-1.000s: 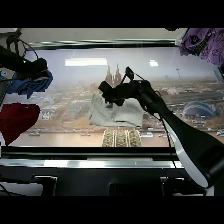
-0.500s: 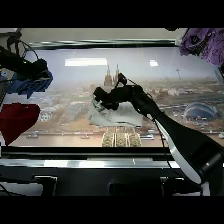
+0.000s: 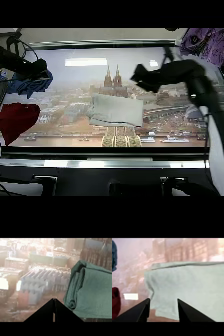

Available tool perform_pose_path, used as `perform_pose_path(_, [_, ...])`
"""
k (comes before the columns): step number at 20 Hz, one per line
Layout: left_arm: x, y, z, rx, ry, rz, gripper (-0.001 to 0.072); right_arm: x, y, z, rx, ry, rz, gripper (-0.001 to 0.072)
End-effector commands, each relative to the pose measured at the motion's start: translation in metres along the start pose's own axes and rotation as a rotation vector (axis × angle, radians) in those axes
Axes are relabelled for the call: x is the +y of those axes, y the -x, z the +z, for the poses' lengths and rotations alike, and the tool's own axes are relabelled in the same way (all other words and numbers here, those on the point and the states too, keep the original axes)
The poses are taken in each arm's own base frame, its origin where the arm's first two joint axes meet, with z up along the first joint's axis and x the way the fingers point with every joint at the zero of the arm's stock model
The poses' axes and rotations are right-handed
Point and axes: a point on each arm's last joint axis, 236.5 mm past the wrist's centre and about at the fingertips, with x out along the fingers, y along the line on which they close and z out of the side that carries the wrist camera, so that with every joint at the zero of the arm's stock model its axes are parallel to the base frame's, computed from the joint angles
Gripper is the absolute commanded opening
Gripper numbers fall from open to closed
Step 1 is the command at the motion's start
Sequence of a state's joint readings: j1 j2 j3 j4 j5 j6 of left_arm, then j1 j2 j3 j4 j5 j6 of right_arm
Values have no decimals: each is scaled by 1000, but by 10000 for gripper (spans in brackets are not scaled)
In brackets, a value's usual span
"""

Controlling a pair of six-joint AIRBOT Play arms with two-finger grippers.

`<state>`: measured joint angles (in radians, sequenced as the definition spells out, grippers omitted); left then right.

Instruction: Fold the clothes and pants, and hang the long-sleeved shirts on hangers.

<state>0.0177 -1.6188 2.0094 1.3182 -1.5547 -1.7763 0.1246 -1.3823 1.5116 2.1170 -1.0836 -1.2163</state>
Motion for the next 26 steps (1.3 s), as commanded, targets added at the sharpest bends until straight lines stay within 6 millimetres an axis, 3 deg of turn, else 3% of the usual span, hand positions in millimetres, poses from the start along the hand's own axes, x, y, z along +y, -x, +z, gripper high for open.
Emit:
perform_pose_path(1, [6, 2, 2, -5, 12, 4, 22, -98, 55, 17, 51, 36, -143, 415])
perform_pose_path(4, [11, 5, 4, -11, 22, 8, 22, -159, 47, -1, 125, -104, -107, 419])
perform_pose_path(7, [14, 6, 5, -16, 27, 10, 22, -183, 3, -44, 240, -171, -16, 437])
perform_pose_path(12, [14, 7, 5, -16, 30, 10, 22, -194, -65, -93, 358, -209, 79, 443])
perform_pose_path(16, [14, 7, 5, -16, 30, 10, 22, -188, -103, -99, 344, -195, 103, 436])
perform_pose_path(20, [15, 6, 5, -16, 30, 10, 22, -185, -125, -96, 291, -159, 80, 404])
perform_pose_path(22, [15, 6, 5, -15, 29, 10, 22, -182, -132, -95, 270, -137, 66, 323])
perform_pose_path(25, [15, 5, 5, -14, 30, 11, 22, -164, -137, -93, 264, -92, 79, 28])
perform_pose_path(26, [15, 5, 5, -14, 30, 11, 22, -156, -135, -81, 244, -83, 93, 33])
